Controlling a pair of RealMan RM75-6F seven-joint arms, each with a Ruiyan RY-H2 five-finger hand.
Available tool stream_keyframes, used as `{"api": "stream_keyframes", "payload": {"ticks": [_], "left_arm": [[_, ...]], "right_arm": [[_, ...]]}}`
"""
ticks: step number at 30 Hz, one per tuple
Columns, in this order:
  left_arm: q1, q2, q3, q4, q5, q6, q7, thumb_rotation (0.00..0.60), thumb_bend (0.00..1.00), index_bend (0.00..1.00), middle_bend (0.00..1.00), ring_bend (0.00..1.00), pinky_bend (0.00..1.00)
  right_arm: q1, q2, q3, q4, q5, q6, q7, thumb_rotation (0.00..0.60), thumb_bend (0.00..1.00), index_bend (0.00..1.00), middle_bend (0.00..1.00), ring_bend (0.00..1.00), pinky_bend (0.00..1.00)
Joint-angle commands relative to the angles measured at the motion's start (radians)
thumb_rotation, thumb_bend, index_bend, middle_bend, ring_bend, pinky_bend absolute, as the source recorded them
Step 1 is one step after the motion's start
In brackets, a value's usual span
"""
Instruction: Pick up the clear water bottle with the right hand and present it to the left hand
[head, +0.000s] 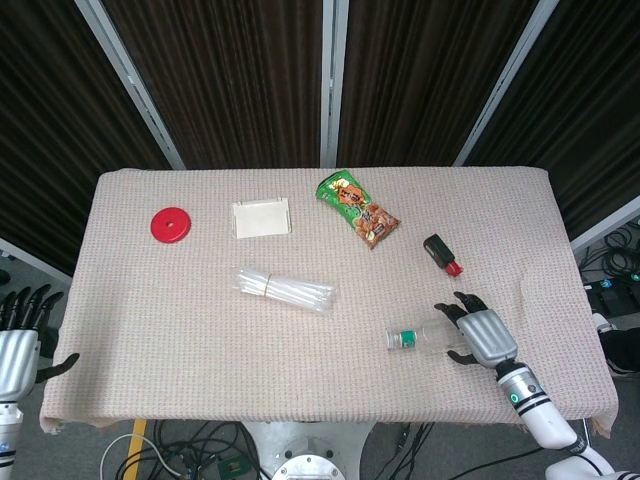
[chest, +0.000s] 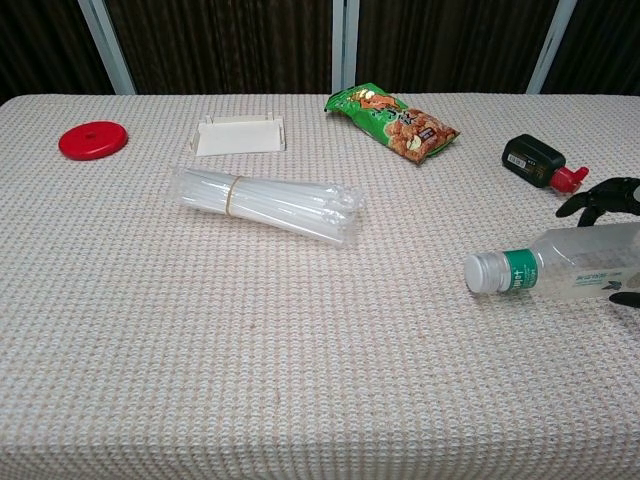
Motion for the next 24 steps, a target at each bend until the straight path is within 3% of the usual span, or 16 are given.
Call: {"api": "stream_keyframes", "payload": {"ticks": [1, 5, 8, 11, 18, 24], "left_arm": [[-0.004, 0.001, -0.002, -0.002, 0.004, -0.003, 0.001, 0.6, 0.0, 0.16, 0.07, 0.0, 0.0], [-0.021, 0.004, -0.005, -0.005, 0.021, -0.013, 0.008, 0.6, 0.0, 0.16, 0.07, 0.0, 0.0], [-0.049, 0.015, -0.009, -0.01, 0.061, -0.024, 0.003, 0.6, 0.0, 0.16, 0.07, 0.0, 0.0], [-0.079, 0.033, -0.014, -0.03, 0.094, -0.04, -0.034, 0.6, 0.0, 0.16, 0.07, 0.0, 0.0], [-0.185, 0.052, -0.023, -0.07, 0.208, -0.091, -0.257, 0.6, 0.0, 0.16, 0.07, 0.0, 0.0], [-0.269, 0.012, -0.045, -0.076, 0.273, -0.11, -0.318, 0.6, 0.0, 0.16, 0.07, 0.0, 0.0]], "right_arm": [[0.003, -0.005, 0.001, 0.007, -0.006, 0.01, 0.006, 0.6, 0.17, 0.26, 0.34, 0.12, 0.15], [0.005, -0.02, 0.002, 0.022, -0.025, 0.041, 0.022, 0.6, 0.28, 0.5, 0.48, 0.27, 0.29], [0.01, -0.024, 0.004, 0.018, -0.06, 0.082, 0.121, 0.6, 0.33, 0.59, 0.53, 0.34, 0.39], [0.025, -0.025, 0.013, 0.007, -0.1, 0.123, 0.238, 0.6, 0.33, 0.59, 0.54, 0.35, 0.41], [0.129, -0.084, 0.065, -0.001, -0.159, 0.139, 0.535, 0.6, 0.37, 0.59, 0.54, 0.36, 0.41], [0.224, -0.162, 0.106, 0.006, -0.142, 0.076, 0.627, 0.6, 0.4, 0.59, 0.54, 0.36, 0.43]]}}
